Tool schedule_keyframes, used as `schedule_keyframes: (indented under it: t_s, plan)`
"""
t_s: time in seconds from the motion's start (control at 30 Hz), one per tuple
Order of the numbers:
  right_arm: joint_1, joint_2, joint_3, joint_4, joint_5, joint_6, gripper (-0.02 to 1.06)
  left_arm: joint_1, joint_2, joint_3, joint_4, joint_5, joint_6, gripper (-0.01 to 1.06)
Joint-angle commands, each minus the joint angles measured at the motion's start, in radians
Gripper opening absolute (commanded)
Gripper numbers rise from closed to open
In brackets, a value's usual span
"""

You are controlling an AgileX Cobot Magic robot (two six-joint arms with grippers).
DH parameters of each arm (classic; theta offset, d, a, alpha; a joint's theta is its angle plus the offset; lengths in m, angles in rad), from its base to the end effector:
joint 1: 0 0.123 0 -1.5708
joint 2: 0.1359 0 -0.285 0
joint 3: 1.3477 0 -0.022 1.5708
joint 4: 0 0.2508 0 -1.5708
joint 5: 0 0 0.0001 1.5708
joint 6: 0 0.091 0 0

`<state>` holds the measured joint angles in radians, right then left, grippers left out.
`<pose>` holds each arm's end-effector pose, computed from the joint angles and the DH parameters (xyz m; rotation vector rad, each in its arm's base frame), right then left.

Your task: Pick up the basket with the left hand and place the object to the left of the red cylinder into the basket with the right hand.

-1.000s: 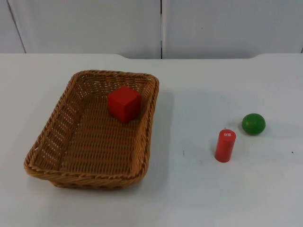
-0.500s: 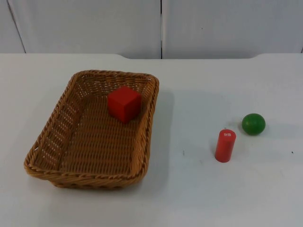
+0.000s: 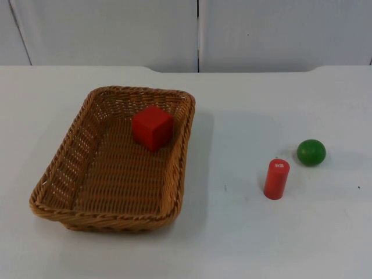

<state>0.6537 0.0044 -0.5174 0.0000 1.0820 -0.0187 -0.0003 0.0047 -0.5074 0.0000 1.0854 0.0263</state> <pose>-0.0056 -0.0043 0.2804 -0.6848 1.9596 0.3924 -0.0060 0.0000 0.2774 0.0275 2.0662 0.0160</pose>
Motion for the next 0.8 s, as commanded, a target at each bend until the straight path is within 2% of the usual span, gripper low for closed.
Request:
schedule_keyframes:
  t_s: [0.0, 0.77]
  plan:
    - [-0.005, -0.004, 0.001, 0.000, -0.003, -0.007, 1.05, 0.002, -0.005, 0.003, 0.008, 0.001, -0.008, 1.05]
    - [-0.005, -0.004, 0.001, -0.005, -0.003, -0.010, 1.05, 0.022, -0.005, 0.003, 0.015, 0.001, -0.008, 1.05]
